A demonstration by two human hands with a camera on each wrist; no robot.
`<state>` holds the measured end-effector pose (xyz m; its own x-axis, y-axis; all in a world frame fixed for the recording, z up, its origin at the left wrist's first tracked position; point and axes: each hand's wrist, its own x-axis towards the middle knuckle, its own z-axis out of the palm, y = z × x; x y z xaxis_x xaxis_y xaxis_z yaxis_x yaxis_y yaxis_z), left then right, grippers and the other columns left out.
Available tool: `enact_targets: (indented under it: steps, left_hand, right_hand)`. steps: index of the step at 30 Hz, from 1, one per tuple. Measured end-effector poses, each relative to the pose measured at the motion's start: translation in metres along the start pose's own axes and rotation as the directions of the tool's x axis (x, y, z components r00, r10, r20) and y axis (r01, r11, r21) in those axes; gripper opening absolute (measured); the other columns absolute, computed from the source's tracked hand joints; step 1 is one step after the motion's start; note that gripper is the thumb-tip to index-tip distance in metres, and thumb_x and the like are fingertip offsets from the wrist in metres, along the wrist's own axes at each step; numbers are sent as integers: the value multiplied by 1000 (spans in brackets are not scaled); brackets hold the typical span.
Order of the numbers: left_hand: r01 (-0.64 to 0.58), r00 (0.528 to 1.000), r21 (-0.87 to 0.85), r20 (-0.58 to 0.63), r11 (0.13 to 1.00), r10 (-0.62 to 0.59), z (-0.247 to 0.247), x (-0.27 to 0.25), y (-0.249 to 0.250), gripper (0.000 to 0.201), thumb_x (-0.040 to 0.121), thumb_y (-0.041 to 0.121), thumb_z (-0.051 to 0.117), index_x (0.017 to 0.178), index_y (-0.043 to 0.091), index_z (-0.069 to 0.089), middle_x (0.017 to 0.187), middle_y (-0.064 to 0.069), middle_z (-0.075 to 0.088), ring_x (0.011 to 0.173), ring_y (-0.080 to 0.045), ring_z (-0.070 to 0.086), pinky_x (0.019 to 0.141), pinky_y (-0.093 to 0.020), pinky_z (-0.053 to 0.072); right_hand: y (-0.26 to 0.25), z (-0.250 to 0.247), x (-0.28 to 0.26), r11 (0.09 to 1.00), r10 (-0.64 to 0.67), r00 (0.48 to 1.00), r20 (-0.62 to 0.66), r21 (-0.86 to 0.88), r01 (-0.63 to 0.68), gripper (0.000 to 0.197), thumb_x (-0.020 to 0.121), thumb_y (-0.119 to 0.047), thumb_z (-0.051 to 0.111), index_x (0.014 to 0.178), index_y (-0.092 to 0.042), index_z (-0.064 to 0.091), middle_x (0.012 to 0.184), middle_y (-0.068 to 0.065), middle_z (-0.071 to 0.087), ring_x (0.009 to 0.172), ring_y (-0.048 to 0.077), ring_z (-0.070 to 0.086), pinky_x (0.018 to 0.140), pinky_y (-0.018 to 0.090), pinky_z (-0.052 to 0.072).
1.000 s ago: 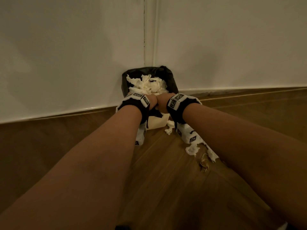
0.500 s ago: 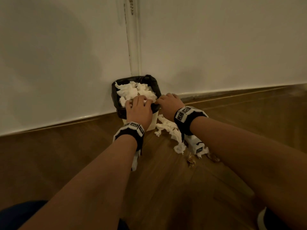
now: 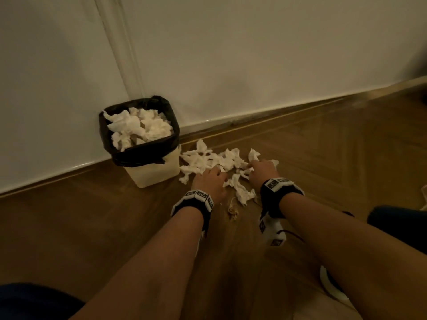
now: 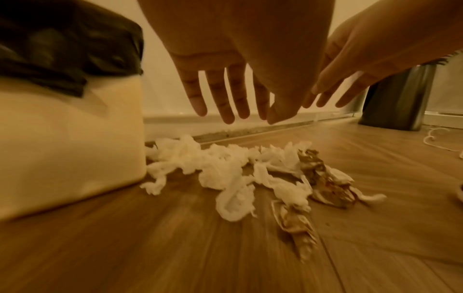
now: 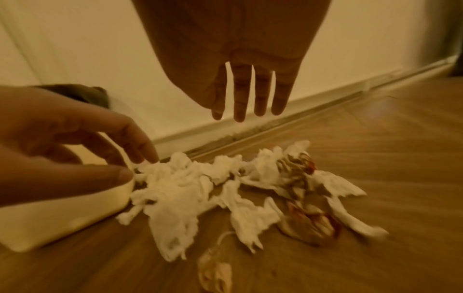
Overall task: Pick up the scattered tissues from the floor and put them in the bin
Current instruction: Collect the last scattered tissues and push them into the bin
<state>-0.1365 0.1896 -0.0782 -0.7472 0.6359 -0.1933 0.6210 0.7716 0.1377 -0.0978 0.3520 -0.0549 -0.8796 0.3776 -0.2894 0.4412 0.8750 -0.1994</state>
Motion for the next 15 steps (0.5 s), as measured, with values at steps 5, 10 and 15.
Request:
enact_targets:
  steps: [5,10,15]
  left_hand:
    - [-8,992,-48,125,999,14,40,10,25,44,88,44,50,128,27,41,132,-7,38,118,-30,45,90,-43,45]
    - [-29,978,-29,204,999,35,87,17,47,61,83,47,60,136,36,31,146,-8,20,130,-36,30,102,-51,36]
    - [-90,972,-19,214,996,92,101,31,48,82,83,33,67,144,43,14,156,2,-8,142,-37,6,110,-54,24]
  right_hand:
    - [37,30,2,992,127,991,47,19,-128,45,93,-29,50,135,-14,43,148,15,30,136,35,28,110,42,31]
    - [77,65,0,940,331,942,60,71,-334,52,93,-29,49,140,-14,33,144,15,31,133,36,29,107,42,30]
    - [93,79,-3,890,431,897,93,120,-440,58,89,-23,54,141,-17,29,142,14,30,132,37,29,107,42,30]
